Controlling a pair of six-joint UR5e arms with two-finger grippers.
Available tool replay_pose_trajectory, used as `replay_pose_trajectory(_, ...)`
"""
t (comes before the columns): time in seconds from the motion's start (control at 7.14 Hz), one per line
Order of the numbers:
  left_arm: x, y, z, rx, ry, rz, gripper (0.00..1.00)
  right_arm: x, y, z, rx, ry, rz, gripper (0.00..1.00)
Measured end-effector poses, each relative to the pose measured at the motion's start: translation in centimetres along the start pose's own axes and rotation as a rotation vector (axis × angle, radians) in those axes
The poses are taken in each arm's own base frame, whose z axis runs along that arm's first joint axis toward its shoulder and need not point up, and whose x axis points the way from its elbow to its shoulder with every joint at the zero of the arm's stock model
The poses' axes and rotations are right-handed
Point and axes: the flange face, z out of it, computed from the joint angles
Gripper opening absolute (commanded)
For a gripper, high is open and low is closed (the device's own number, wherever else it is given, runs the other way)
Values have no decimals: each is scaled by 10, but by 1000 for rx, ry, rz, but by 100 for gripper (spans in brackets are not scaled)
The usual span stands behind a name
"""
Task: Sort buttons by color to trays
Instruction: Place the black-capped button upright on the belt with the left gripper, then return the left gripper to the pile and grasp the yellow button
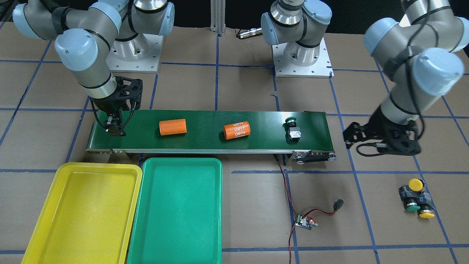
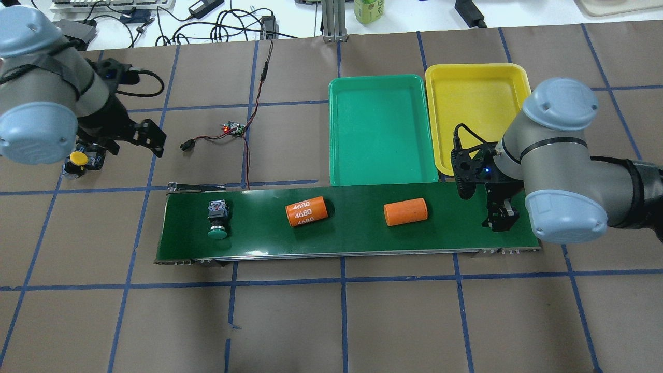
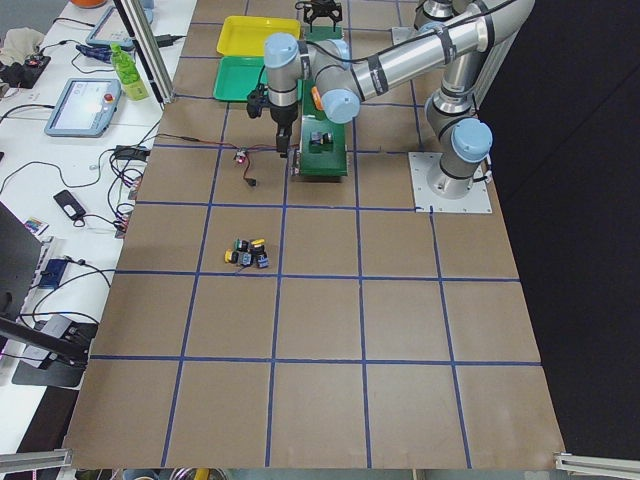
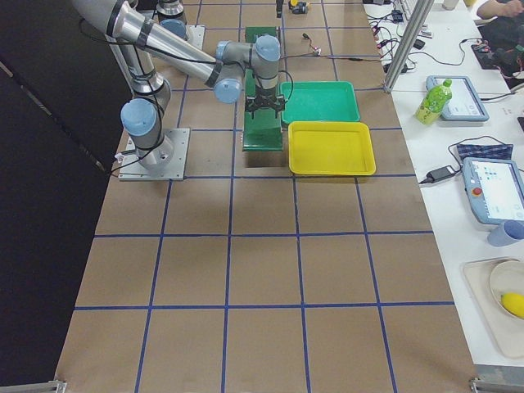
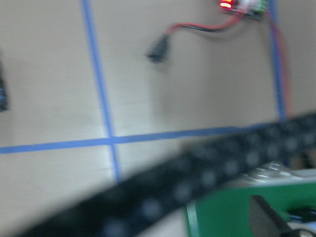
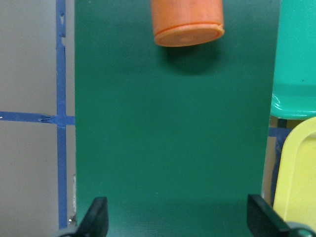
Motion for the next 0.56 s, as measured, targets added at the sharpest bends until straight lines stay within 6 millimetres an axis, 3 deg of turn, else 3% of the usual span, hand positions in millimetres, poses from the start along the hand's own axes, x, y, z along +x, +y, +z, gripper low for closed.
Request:
replay_pose_trajectory(0.14, -72, -7, 8, -6, -8, 28, 100, -5, -3, -2, -1, 6, -2, 100)
replay_pose_trajectory(0.28, -131, -10, 22, -16, -8, 76, 100, -8, -5, -5, -2, 12, -2, 100)
replay_pose_trajectory(0.42, -176, -10, 43, -28, 2, 114, 100, -9, -7, -7, -3, 15, -1, 100)
replay_pose_trajectory(0.56, -205, -12, 68, -31, 12, 122, 100, -9, -7, -7, -3, 16, -1, 100)
